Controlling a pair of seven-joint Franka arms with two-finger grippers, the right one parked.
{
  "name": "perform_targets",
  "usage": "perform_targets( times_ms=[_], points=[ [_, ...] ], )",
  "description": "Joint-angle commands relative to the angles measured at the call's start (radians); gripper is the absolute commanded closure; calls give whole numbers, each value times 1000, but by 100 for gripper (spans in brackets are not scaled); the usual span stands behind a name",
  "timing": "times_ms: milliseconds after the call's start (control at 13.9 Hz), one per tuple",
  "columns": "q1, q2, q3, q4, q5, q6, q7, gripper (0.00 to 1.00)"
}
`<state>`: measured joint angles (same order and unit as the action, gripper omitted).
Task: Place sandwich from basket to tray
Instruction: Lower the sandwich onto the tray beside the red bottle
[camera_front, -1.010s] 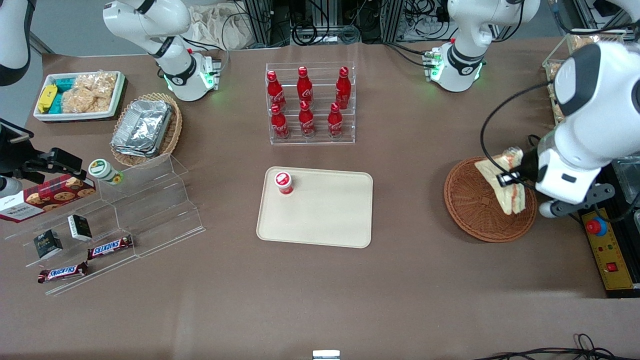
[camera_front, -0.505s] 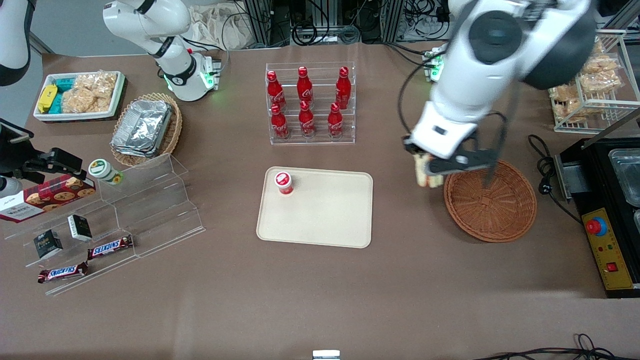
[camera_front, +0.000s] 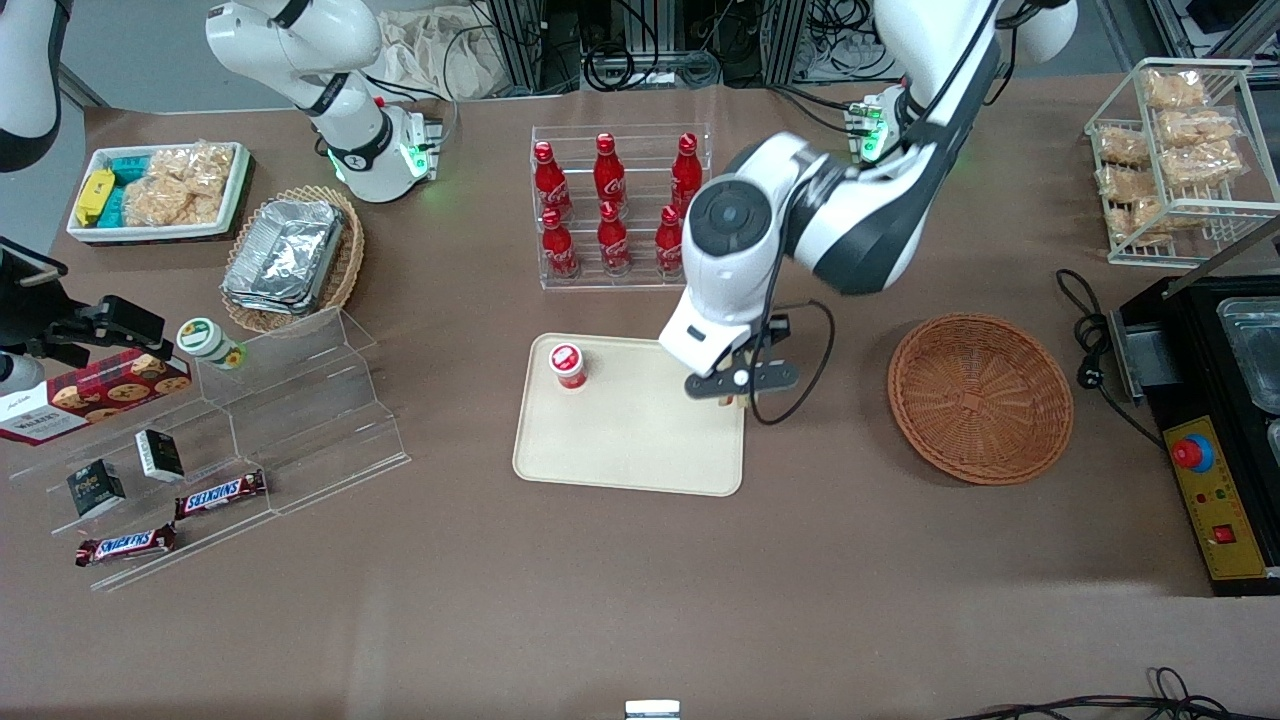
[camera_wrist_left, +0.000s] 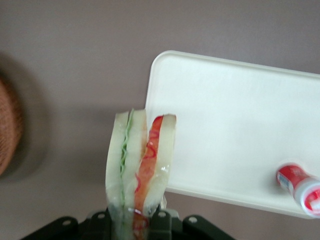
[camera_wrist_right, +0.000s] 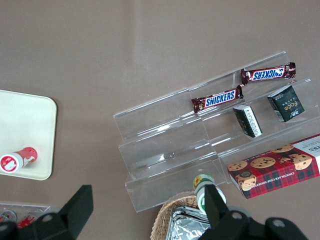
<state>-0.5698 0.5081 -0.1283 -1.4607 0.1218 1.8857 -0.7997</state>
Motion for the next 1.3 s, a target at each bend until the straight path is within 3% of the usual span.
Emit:
perform_targets(
  times_ms=[0, 433, 577, 649, 722, 794, 866, 1227],
  points=[
    [-8, 94, 7, 36, 18, 79, -9, 73],
    [-27, 240, 7, 26, 59, 214, -9, 72],
    [-27, 274, 9, 26, 64, 228, -9, 67],
    [-27, 279, 9, 25, 64, 230, -9, 56],
    [-27, 280, 9, 26, 64, 230, -9, 34],
    [-27, 279, 9, 26, 64, 230, -9, 4],
    [-27, 273, 9, 26, 61, 228, -15, 0],
    [-1, 118, 44, 23, 65, 193, -177, 0]
  ],
)
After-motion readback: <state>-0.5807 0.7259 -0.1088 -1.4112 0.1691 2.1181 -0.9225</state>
